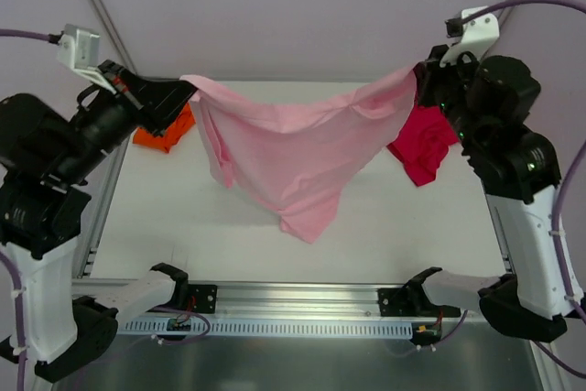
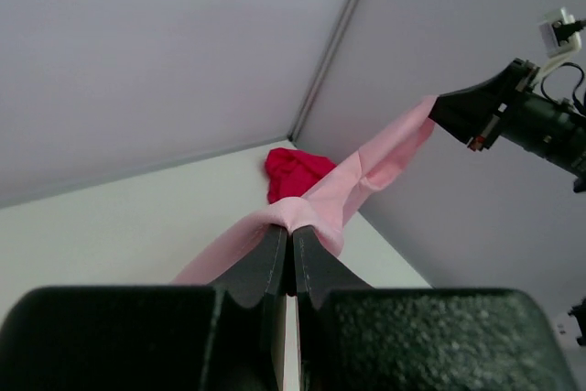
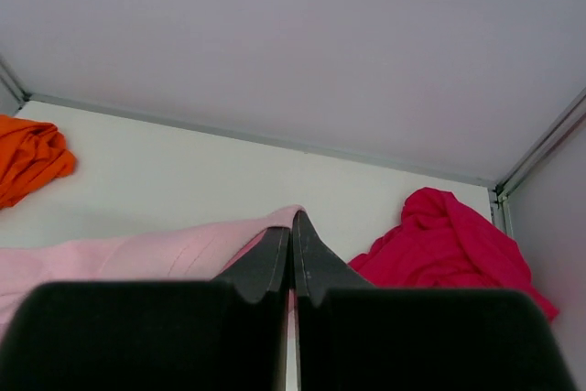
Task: Fold and stack the t-shirts
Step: Flatten out the tshirt
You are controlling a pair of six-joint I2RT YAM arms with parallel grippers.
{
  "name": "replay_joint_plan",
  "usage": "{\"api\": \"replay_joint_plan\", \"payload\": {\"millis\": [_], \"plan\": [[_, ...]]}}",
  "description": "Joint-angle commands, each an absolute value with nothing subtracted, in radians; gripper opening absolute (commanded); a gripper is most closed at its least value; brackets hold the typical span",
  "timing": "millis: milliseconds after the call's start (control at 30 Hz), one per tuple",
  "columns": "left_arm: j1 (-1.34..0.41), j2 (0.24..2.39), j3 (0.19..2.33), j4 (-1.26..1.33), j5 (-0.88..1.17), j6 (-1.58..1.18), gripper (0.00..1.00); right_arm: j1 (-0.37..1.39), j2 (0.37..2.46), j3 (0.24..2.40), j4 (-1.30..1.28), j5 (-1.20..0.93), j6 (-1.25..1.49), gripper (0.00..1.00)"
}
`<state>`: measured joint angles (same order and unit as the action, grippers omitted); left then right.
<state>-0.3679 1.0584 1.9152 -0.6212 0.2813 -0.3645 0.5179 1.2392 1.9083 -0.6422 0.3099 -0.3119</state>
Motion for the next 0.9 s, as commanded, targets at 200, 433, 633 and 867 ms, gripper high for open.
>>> {"api": "replay_joint_plan", "payload": {"millis": [200,433,633,867], "plan": [[-0.379,0.962,1.953,-0.742,0.57,-0.377,0.0,0.529,0.933,1.821,-0.712,0.287,-0.305,0.01],[-0.379,0.916,1.957,-0.715,0.611,-0.391,0.0,0.529,0.857,1.854,-0.669,0.314,-0.295,0.01],[-0.379,0.931,2.013,-0.724,0.601,-0.377,0.0,0.528,0.853,1.845,-0.58,0.33,-0.311,0.01],[-0.379,0.937,2.043,-0.673,0.505,-0.385,0.0,0.529,0.943,1.913,-0.566,0.344,-0.399,0.01]]}}
